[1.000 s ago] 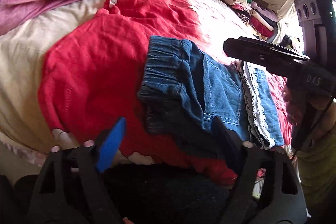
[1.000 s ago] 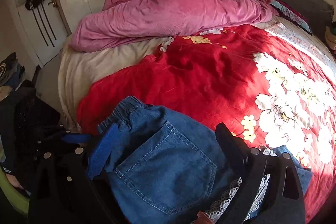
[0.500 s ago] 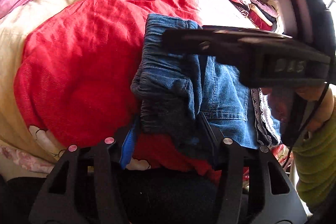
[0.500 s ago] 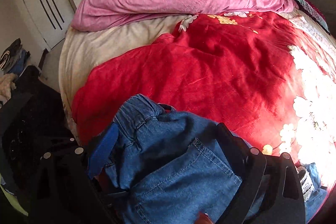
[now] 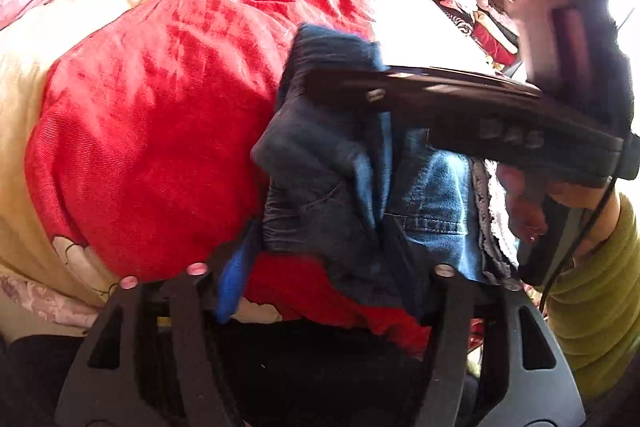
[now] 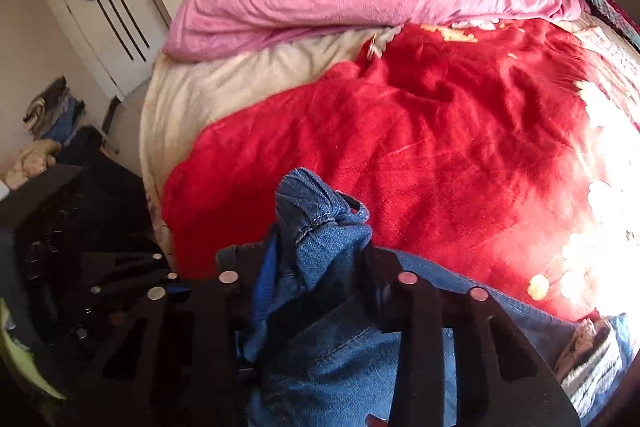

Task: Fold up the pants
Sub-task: 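Lift the waistband end with the left tool and fold it over toward the lace hem, then open both tools and release the folded pants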

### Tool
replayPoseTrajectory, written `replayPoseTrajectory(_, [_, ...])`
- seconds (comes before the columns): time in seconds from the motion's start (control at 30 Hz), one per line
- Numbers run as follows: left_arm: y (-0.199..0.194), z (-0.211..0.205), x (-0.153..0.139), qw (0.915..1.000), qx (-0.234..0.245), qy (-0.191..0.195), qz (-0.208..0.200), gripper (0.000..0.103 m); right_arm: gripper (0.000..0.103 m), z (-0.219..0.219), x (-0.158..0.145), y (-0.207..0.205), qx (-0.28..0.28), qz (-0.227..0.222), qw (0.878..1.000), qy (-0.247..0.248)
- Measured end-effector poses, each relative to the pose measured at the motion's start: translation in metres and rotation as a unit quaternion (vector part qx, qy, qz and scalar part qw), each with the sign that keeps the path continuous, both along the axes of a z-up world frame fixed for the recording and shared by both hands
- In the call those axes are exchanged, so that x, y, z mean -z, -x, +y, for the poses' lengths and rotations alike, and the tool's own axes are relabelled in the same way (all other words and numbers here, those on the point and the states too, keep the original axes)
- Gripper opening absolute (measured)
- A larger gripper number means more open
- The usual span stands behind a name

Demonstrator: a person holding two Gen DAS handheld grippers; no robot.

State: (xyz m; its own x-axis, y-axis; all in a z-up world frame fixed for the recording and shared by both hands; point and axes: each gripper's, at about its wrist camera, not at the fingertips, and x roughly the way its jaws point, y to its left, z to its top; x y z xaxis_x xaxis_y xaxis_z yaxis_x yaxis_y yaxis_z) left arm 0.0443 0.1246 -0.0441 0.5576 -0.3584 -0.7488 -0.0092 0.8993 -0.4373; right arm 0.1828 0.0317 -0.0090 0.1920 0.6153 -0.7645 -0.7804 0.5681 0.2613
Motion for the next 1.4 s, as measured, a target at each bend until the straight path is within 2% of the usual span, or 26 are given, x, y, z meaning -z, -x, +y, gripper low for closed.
replayPoseTrajectory(0.13, [0.002, -0.005, -0.006, 1.0000, -0.001, 0.002, -0.005, 0.068, 0.031, -0.032, -0.020, 0.007, 0.013, 0.004, 0.998, -0.053])
replayPoseTrajectory(0.27, [-0.001, -0.016, -0.008, 0.9985, 0.016, 0.052, 0.001, 0.072, 0.031, -0.064, -0.035, 0.015, 0.031, -0.001, 0.996, -0.083])
replayPoseTrajectory(0.37, [-0.006, -0.033, -0.008, 0.9964, 0.038, 0.076, 0.004, 0.072, 0.031, -0.089, -0.044, 0.019, 0.049, -0.009, 0.994, -0.099])
replayPoseTrajectory(0.43, [-0.011, -0.047, -0.011, 0.9947, 0.052, 0.088, 0.002, 0.068, 0.031, -0.106, -0.048, 0.021, 0.060, -0.013, 0.992, -0.107])
replayPoseTrajectory(0.47, [-0.013, -0.054, -0.013, 0.9939, 0.059, 0.093, 0.001, 0.059, 0.031, -0.113, -0.050, 0.022, 0.069, -0.016, 0.992, -0.108])
replayPoseTrajectory(0.5, [-0.015, -0.060, -0.017, 0.9932, 0.065, 0.096, -0.003, 0.056, 0.031, -0.121, -0.051, 0.023, 0.077, -0.019, 0.991, -0.108])
replayPoseTrajectory(0.7, [-0.026, -0.102, -0.044, 0.9918, 0.099, 0.074, -0.032, 0.056, 0.031, -0.166, -0.056, 0.023, 0.115, -0.036, 0.986, -0.120])
replayPoseTrajectory(0.97, [-0.040, -0.155, -0.057, 0.9868, 0.144, 0.056, -0.049, 0.056, 0.036, -0.210, -0.057, 0.023, 0.157, -0.056, 0.978, -0.125])
replayPoseTrajectory(1.0, [-0.040, -0.163, -0.057, 0.9854, 0.154, 0.052, -0.051, 0.057, 0.042, -0.219, -0.056, 0.024, 0.171, -0.065, 0.976, -0.115])
replayPoseTrajectory(1.03, [-0.039, -0.169, -0.056, 0.9843, 0.162, 0.046, -0.051, 0.058, 0.052, -0.227, -0.055, 0.026, 0.190, -0.077, 0.973, -0.104])
replayPoseTrajectory(1.07, [-0.039, -0.175, -0.054, 0.9837, 0.169, 0.039, -0.049, 0.059, 0.054, -0.237, -0.053, 0.028, 0.209, -0.081, 0.969, -0.101])
replayPoseTrajectory(1.17, [-0.035, -0.187, -0.043, 0.9815, 0.185, 0.033, -0.034, 0.059, 0.055, -0.267, -0.042, 0.031, 0.257, -0.065, 0.959, -0.102])
replayPoseTrajectory(1.23, [-0.033, -0.193, -0.039, 0.9801, 0.195, 0.029, -0.028, 0.059, 0.055, -0.276, -0.035, 0.036, 0.267, -0.057, 0.957, -0.101])
replayPoseTrajectory(1.4, [-0.031, -0.204, -0.030, 0.9792, 0.202, -0.003, -0.017, 0.061, 0.055, -0.264, -0.017, 0.039, 0.248, -0.037, 0.965, -0.076])
